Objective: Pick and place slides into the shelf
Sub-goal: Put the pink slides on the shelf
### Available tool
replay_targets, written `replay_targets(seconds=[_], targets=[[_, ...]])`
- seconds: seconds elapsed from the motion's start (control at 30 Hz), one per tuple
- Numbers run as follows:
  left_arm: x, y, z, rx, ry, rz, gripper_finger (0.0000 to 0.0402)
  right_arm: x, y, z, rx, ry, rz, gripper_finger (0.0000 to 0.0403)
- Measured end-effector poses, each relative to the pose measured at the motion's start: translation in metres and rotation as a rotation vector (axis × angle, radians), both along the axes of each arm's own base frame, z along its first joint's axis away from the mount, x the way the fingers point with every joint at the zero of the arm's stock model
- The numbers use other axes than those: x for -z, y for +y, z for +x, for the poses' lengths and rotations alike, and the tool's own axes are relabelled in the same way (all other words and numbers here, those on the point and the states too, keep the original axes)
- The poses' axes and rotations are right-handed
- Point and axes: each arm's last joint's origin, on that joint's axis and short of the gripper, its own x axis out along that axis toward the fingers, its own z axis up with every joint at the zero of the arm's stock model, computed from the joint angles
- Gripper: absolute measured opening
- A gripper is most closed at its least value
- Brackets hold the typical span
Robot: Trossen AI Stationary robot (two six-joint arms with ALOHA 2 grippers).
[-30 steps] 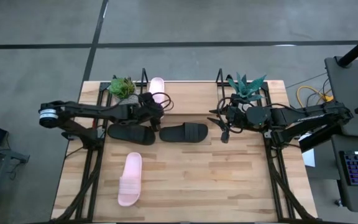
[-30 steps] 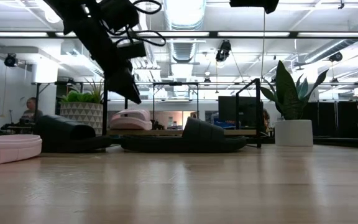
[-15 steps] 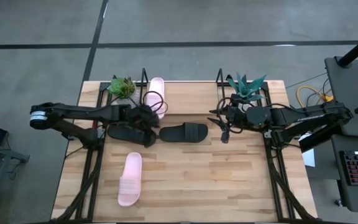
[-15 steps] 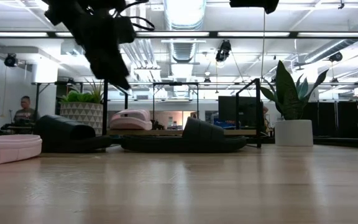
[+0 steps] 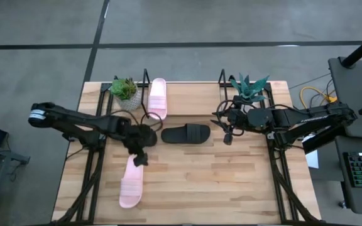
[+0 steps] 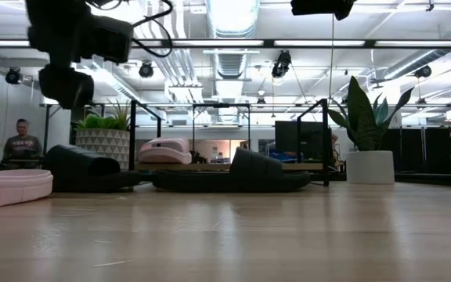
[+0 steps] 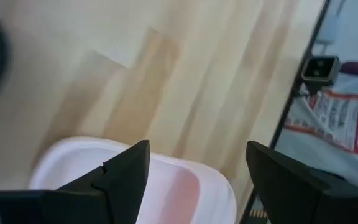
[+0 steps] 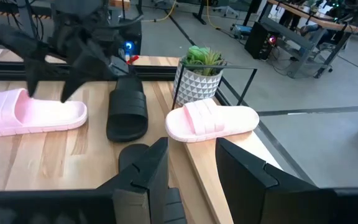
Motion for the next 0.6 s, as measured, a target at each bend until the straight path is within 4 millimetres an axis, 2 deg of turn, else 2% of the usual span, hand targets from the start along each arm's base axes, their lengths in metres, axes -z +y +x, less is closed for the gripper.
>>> replay_targets(seconds=[0.33,0.6], targets=[[0.010,-0.034,-0.004,0.079,0.069,0.031,0.0249,0.004,0.000,-0.002,0.000,0.047,-0.007,0.0123],[0.029,-0.058,-0.001,0.122,0.169,0.035,0.0228,0.007,0.000,-0.003,0.008,0.069,0.011,0.0123]])
